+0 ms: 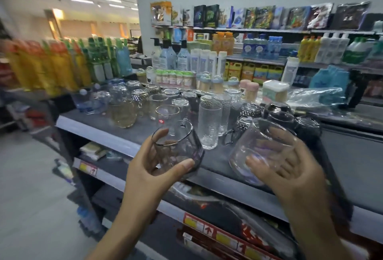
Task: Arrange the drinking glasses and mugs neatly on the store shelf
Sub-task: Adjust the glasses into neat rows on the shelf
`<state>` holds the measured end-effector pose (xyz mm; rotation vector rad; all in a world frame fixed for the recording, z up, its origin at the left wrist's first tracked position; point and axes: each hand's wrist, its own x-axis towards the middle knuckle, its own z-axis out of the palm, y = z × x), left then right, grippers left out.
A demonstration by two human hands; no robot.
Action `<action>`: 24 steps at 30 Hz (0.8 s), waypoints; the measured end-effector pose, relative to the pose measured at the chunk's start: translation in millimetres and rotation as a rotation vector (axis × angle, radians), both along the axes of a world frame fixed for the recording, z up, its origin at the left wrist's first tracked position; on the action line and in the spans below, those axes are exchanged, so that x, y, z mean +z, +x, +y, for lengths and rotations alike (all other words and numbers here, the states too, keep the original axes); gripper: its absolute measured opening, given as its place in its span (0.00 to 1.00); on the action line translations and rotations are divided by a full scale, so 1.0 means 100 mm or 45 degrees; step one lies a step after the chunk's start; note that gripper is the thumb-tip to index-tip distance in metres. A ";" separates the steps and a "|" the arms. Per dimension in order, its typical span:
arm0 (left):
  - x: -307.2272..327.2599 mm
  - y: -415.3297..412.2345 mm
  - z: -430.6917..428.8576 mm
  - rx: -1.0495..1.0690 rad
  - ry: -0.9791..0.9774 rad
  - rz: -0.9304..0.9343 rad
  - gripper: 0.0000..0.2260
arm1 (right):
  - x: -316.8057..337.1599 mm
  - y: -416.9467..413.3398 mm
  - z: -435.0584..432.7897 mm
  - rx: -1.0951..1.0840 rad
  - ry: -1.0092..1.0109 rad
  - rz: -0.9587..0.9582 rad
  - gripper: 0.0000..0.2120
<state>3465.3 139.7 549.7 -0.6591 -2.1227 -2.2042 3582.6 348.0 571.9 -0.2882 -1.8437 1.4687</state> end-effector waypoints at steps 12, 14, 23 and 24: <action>-0.24 -1.64 -1.49 0.140 0.006 0.114 0.37 | -0.30 -1.86 -1.61 0.017 0.180 -0.050 0.34; -0.26 -2.00 -1.69 0.090 0.006 0.102 0.37 | -0.39 -2.25 -1.86 -0.143 0.183 -0.040 0.35; -0.37 -2.92 -2.14 -0.149 -0.001 0.122 0.42 | -0.61 -3.39 -2.41 -0.764 0.354 -0.132 0.41; -0.38 -2.96 -2.17 -0.167 0.002 0.124 0.42 | -0.63 -3.45 -2.43 -0.808 0.373 -0.150 0.41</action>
